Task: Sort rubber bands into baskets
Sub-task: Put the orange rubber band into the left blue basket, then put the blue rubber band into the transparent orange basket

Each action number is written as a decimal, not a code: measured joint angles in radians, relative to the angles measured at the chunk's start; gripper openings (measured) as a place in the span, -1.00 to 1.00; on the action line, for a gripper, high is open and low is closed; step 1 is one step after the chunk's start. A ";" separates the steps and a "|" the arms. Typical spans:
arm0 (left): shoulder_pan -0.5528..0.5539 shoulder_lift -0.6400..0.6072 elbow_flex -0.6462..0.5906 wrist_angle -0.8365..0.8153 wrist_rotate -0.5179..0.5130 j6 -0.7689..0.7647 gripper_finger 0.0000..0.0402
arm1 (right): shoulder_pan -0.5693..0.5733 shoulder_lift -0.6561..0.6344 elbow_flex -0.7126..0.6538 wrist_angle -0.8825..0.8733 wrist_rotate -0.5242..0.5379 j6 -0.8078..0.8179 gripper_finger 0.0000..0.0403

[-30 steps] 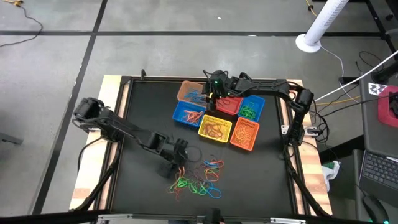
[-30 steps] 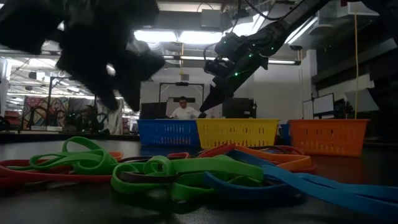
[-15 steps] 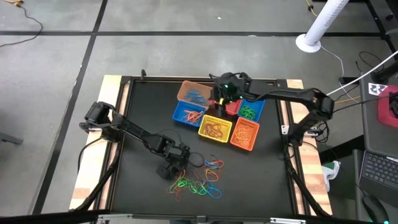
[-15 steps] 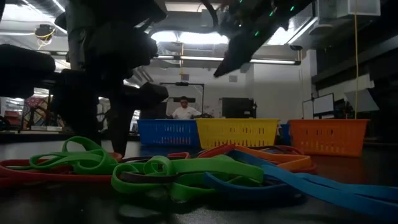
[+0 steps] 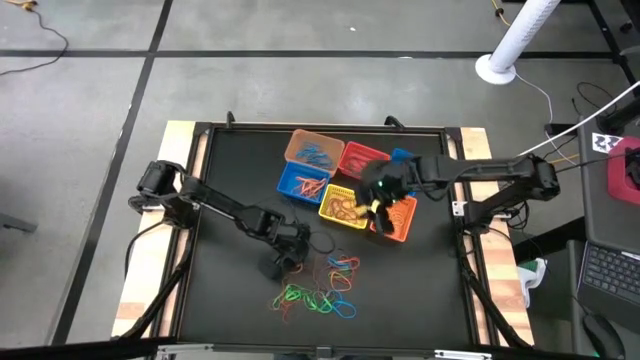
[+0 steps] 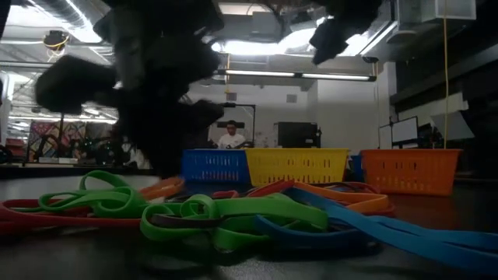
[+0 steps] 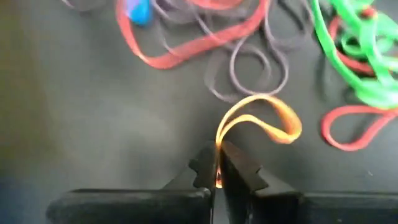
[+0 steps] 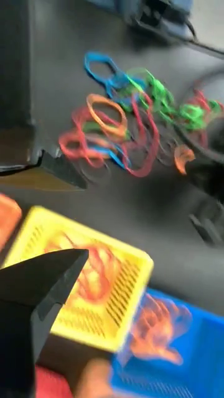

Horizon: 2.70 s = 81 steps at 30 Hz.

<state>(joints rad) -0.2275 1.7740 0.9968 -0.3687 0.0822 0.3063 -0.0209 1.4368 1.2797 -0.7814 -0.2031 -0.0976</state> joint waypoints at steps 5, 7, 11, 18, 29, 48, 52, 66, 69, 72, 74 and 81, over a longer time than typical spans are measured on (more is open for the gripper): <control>0.060 -0.030 0.039 0.003 0.007 0.043 -0.97 | 0.096 0.012 0.000 -0.085 0.004 0.082 -0.20; 0.087 -0.048 0.056 0.005 0.000 0.066 -0.96 | 0.133 0.018 0.000 -0.092 0.012 0.104 -0.20; 0.140 -0.067 0.098 0.012 -0.015 0.101 -0.98 | 0.195 0.032 0.000 -0.102 0.036 0.153 -0.20; 0.247 -0.070 0.147 0.012 -0.117 0.174 -0.96 | 0.290 0.071 0.001 -0.096 0.062 0.340 -0.20; 0.409 -0.071 0.168 0.007 -0.246 0.201 -0.96 | 0.436 0.171 0.000 -0.009 0.107 0.683 -0.20; 0.545 -0.071 0.168 -0.197 -0.316 0.189 -0.93 | 0.646 0.451 0.000 0.434 0.149 0.824 -0.20; 0.545 -0.071 0.168 -0.204 -0.316 0.191 -0.78 | 0.644 0.492 0.000 0.479 0.168 0.897 -0.20; 0.533 -0.071 0.168 -0.203 -0.311 0.216 -0.18 | 0.645 0.551 0.000 0.466 0.167 0.936 -0.20; 0.533 -0.071 0.168 -0.203 -0.310 0.216 -0.16 | 0.645 0.551 0.000 0.462 0.167 0.936 -0.20; 0.533 -0.071 0.168 -0.203 -0.309 0.215 -0.16 | 0.645 0.551 0.000 0.456 0.167 0.935 -0.20; 0.533 -0.071 0.168 -0.203 -0.309 0.215 -0.16 | 0.645 0.551 0.000 0.456 0.159 0.934 -0.20; 0.533 -0.071 0.168 -0.203 -0.309 0.214 -0.16 | 0.663 0.551 0.000 0.386 0.141 0.930 -0.20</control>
<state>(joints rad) 0.3054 1.7031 1.1652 -0.5716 -0.2272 0.5198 0.6417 1.9881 1.2800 -0.3950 -0.0618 0.8326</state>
